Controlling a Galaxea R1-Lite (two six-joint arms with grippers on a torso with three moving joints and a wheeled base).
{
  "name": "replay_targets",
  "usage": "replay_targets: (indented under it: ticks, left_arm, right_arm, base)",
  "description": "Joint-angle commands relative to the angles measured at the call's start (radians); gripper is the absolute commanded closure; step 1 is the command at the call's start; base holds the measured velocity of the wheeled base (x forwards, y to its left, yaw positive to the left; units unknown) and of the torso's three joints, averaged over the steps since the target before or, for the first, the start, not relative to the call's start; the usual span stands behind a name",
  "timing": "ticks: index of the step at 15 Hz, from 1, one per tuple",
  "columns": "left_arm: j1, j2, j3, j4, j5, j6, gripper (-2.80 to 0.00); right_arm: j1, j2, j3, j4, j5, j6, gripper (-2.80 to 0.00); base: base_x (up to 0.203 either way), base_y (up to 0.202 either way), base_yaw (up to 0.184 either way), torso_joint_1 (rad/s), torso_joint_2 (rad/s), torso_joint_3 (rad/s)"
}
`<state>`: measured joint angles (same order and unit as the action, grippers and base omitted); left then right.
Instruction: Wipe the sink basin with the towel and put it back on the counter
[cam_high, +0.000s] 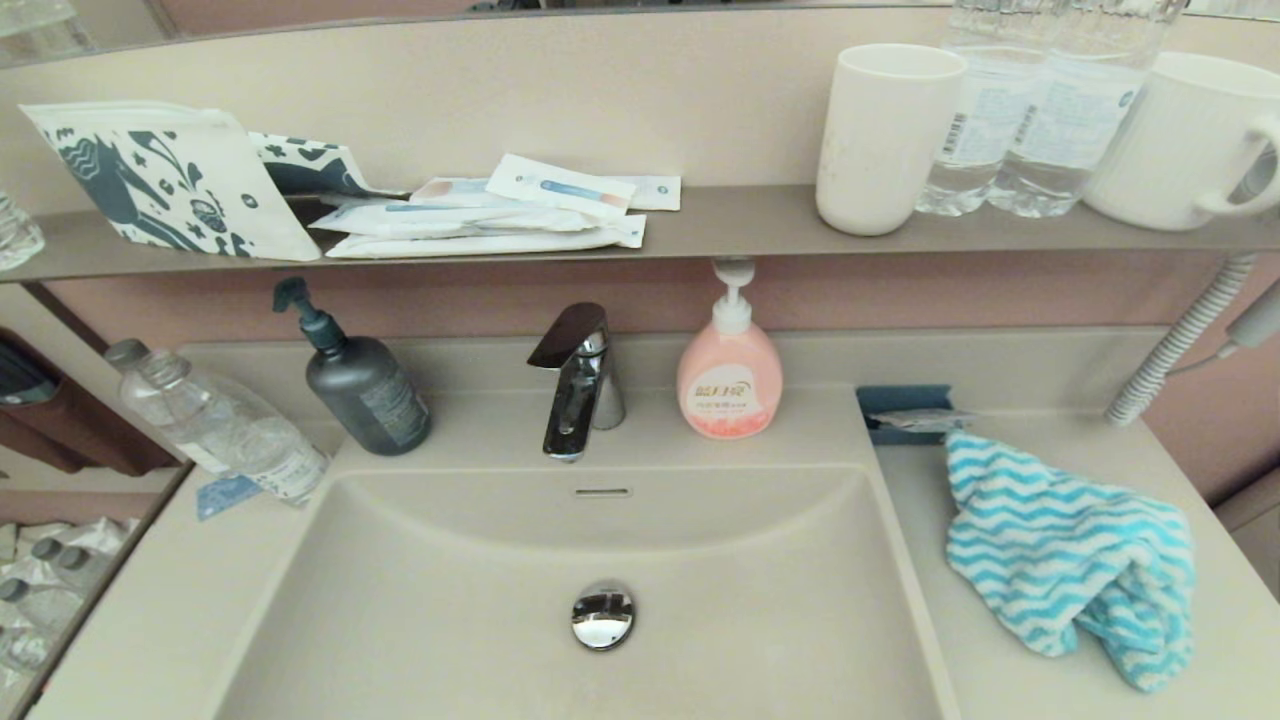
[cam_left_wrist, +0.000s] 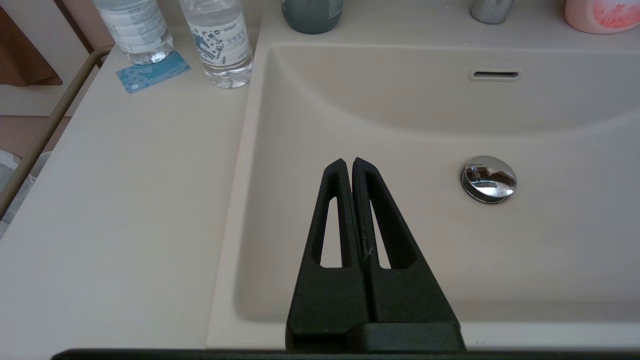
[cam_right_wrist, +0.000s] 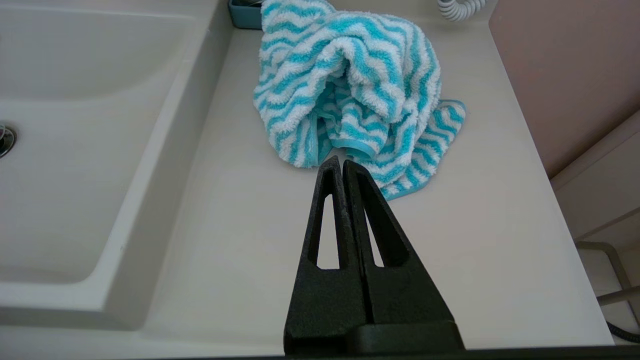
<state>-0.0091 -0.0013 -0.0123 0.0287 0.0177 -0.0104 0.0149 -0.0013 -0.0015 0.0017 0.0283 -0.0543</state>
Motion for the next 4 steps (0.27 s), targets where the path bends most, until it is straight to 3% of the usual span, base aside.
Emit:
replay_targets:
  ticks: [1,4]
  left_arm:
    - [0.0,0.001,0.0,0.0,0.001,0.0,0.0]
    - [0.0,0.001,0.0,0.0,0.001,0.0,0.0]
  right_arm:
    - [0.0,0.001,0.0,0.0,0.001,-0.001,0.0]
    - [0.0,0.001,0.0,0.0,0.001,0.002,0.0]
  base:
    - [0.0,0.0,0.0,0.0,0.0,0.0]
    - [0.0,0.0,0.0,0.0,0.0,0.0]
